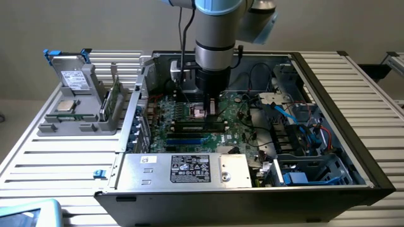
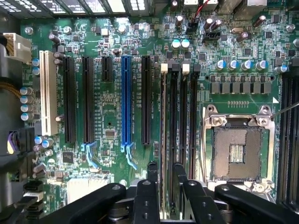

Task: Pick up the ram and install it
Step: 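Insert the ram into the slot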

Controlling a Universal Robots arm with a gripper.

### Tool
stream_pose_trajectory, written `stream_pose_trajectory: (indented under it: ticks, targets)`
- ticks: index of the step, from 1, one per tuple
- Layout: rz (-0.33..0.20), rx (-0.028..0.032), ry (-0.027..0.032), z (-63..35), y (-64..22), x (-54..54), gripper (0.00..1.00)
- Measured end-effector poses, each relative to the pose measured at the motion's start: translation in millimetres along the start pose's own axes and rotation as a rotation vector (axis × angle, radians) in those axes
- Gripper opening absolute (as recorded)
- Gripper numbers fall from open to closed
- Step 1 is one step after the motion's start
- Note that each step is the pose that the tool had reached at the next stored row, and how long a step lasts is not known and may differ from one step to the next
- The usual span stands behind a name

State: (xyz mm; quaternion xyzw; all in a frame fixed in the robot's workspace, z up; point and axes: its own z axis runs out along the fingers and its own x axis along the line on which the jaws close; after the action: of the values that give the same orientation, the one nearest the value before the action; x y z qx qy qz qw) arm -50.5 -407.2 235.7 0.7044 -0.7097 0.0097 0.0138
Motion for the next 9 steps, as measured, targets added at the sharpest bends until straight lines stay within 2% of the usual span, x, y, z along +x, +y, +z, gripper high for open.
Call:
stream_pose_trajectory:
  ticks: [5, 9]
  targets:
    - [0.0, 0.0, -0.0001, -17.8, -6.1, 0.6, 0.27]
    - [0.0, 0.0, -0.0002, -20.9, -6.9, 0.7, 0.27]
